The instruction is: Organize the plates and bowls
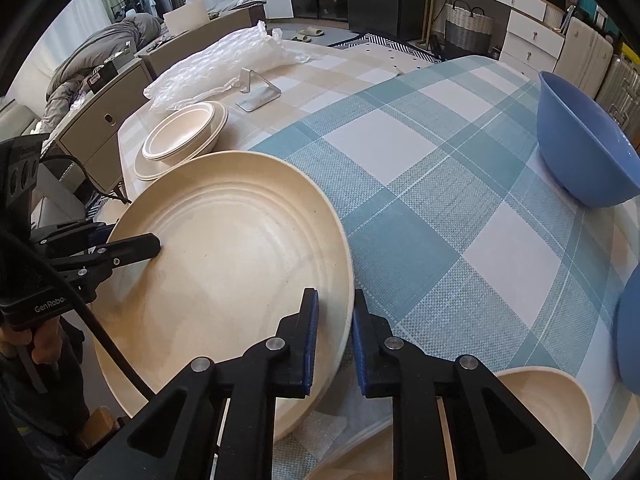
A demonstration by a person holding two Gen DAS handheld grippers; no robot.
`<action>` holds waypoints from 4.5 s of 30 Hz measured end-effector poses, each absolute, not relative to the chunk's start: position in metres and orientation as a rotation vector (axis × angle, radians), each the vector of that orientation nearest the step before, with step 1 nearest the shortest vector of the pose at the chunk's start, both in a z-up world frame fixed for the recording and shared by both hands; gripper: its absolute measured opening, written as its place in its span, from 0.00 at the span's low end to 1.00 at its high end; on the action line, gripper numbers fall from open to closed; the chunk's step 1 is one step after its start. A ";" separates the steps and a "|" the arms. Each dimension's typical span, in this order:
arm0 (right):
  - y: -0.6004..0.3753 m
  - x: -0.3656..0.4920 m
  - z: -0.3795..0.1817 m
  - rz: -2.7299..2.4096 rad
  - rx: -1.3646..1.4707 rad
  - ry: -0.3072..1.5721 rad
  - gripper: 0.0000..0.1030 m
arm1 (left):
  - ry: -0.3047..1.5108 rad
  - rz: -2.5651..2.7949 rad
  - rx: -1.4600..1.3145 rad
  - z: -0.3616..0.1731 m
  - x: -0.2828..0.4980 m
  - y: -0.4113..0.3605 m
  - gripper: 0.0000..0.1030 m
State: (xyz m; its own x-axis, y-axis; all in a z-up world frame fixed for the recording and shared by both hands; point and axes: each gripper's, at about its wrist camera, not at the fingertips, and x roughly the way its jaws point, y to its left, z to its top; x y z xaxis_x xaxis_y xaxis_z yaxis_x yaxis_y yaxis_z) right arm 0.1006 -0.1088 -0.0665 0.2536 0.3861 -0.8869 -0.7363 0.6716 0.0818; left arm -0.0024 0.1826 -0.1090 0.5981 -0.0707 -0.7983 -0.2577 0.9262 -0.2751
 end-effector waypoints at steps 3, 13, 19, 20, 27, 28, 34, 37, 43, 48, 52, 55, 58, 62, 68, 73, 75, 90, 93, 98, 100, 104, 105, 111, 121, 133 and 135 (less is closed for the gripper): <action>-0.110 0.097 -0.062 0.787 -0.387 1.050 0.15 | 0.923 0.117 -0.377 -0.106 -0.004 0.182 0.22; -0.114 0.091 -0.044 0.784 -0.367 1.013 0.14 | 0.890 0.131 -0.367 -0.088 -0.011 0.178 0.22; -0.123 0.088 -0.033 0.771 -0.347 0.989 0.14 | 0.877 0.122 -0.350 -0.078 -0.011 0.169 0.22; -0.125 0.088 -0.031 0.768 -0.343 0.985 0.14 | 0.874 0.120 -0.347 -0.076 -0.011 0.167 0.23; -0.138 0.080 -0.021 0.754 -0.314 0.955 0.14 | 0.858 0.110 -0.332 -0.064 -0.010 0.157 0.22; -0.139 0.080 -0.019 0.752 -0.309 0.953 0.14 | 0.855 0.107 -0.329 -0.062 -0.010 0.156 0.22; -0.159 0.074 -0.007 0.738 -0.261 0.930 0.14 | 0.835 0.083 -0.299 -0.048 -0.008 0.141 0.23; -0.168 0.070 0.001 0.728 -0.247 0.914 0.14 | 0.822 0.070 -0.293 -0.041 -0.007 0.136 0.23; -0.181 0.064 0.013 0.712 -0.216 0.896 0.14 | 0.809 0.051 -0.276 -0.029 -0.008 0.124 0.23; -0.188 0.060 0.021 0.705 -0.204 0.879 0.15 | 0.794 0.043 -0.264 -0.018 -0.009 0.119 0.23; -0.196 0.056 0.029 0.697 -0.193 0.863 0.15 | 0.785 0.027 -0.262 -0.010 -0.010 0.114 0.23; -0.202 0.052 0.035 0.686 -0.187 0.852 0.15 | 0.778 0.013 -0.253 -0.003 -0.010 0.107 0.23; -0.213 0.049 0.040 0.671 -0.176 0.843 0.15 | 0.773 -0.004 -0.241 0.003 -0.008 0.097 0.23; -0.231 0.045 0.044 0.640 -0.166 0.837 0.15 | 0.771 -0.033 -0.218 0.010 -0.003 0.079 0.23; -0.263 0.039 0.049 0.587 -0.138 0.833 0.15 | 0.777 -0.085 -0.184 0.017 0.008 0.044 0.23; -0.290 0.035 0.048 0.547 -0.113 0.836 0.15 | 0.784 -0.121 -0.151 0.020 0.016 0.014 0.23; -0.301 0.032 0.046 0.530 -0.103 0.841 0.15 | 0.791 -0.136 -0.138 0.020 0.019 0.002 0.23; -0.348 0.025 0.027 0.440 -0.053 0.893 0.15 | 0.871 -0.230 -0.109 -0.003 0.046 -0.051 0.23; -0.347 0.028 0.023 0.433 -0.048 0.905 0.15 | 0.888 -0.238 -0.112 -0.010 0.052 -0.052 0.23; -0.348 0.027 0.015 0.418 -0.054 0.920 0.15 | 0.904 -0.243 -0.103 -0.019 0.059 -0.056 0.23; -0.350 0.028 0.012 0.411 -0.054 0.925 0.15 | 0.912 -0.245 -0.100 -0.023 0.062 -0.057 0.23; -0.354 0.031 0.002 0.397 -0.065 0.938 0.15 | 0.926 -0.250 -0.090 -0.030 0.067 -0.061 0.23; -0.355 0.031 0.000 0.394 -0.066 0.942 0.15 | 0.929 -0.251 -0.085 -0.032 0.068 -0.062 0.23; -0.354 0.035 -0.009 0.376 -0.089 0.957 0.15 | 0.939 -0.245 -0.076 -0.039 0.073 -0.066 0.23; -0.352 0.038 -0.026 0.362 -0.114 0.982 0.15 | 0.948 -0.215 -0.041 -0.052 0.076 -0.069 0.22; -0.350 0.036 -0.032 0.336 -0.151 0.977 0.15 | 0.958 -0.160 0.019 -0.064 0.079 -0.071 0.15; -0.351 0.036 -0.033 0.337 -0.148 0.978 0.15 | 0.963 -0.163 0.010 -0.066 0.080 -0.069 0.15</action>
State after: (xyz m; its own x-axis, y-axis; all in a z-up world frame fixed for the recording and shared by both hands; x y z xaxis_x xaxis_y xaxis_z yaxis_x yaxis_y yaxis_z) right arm 0.0361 -0.3507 -0.0326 0.5121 0.2126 -0.8322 -0.3448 0.9383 0.0274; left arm 0.0800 -0.0694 -0.0661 0.5599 -0.1339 -0.8176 0.1426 0.9877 -0.0641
